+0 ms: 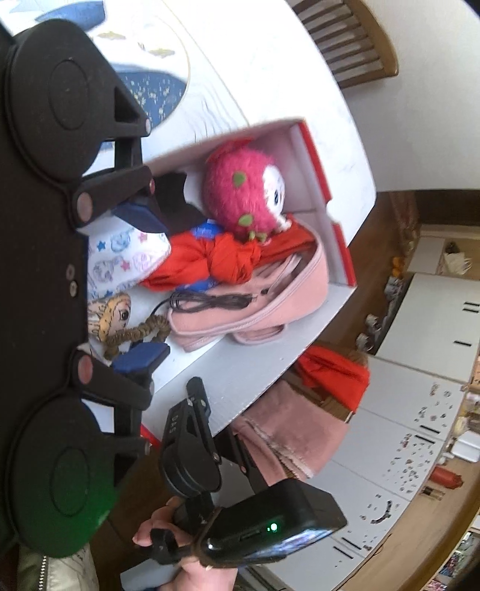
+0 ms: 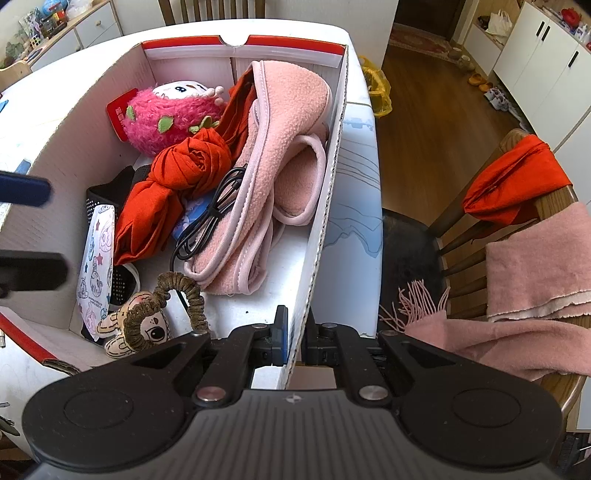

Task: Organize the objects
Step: 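Move the left gripper back to the white USB cable on the table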

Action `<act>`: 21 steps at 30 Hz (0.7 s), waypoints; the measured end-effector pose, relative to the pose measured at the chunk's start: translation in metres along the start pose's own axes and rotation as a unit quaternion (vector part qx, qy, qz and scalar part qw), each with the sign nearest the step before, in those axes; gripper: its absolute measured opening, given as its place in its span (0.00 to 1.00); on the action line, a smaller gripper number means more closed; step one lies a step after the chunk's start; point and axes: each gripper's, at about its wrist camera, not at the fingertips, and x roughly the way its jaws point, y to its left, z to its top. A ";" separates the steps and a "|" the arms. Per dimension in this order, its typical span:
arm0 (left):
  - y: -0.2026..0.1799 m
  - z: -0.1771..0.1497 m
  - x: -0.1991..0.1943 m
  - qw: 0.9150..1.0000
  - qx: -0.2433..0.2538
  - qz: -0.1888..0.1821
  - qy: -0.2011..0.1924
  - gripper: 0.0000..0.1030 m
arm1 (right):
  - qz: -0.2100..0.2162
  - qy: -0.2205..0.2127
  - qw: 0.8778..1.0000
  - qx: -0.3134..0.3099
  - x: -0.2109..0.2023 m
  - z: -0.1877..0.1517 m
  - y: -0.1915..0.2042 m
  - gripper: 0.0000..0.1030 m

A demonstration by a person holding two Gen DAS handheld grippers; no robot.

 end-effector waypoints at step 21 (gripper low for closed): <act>0.090 -0.063 -0.083 0.986 -0.112 0.099 -0.070 0.99 | 0.002 0.004 1.000 0.014 -0.001 0.003 -0.001 0.06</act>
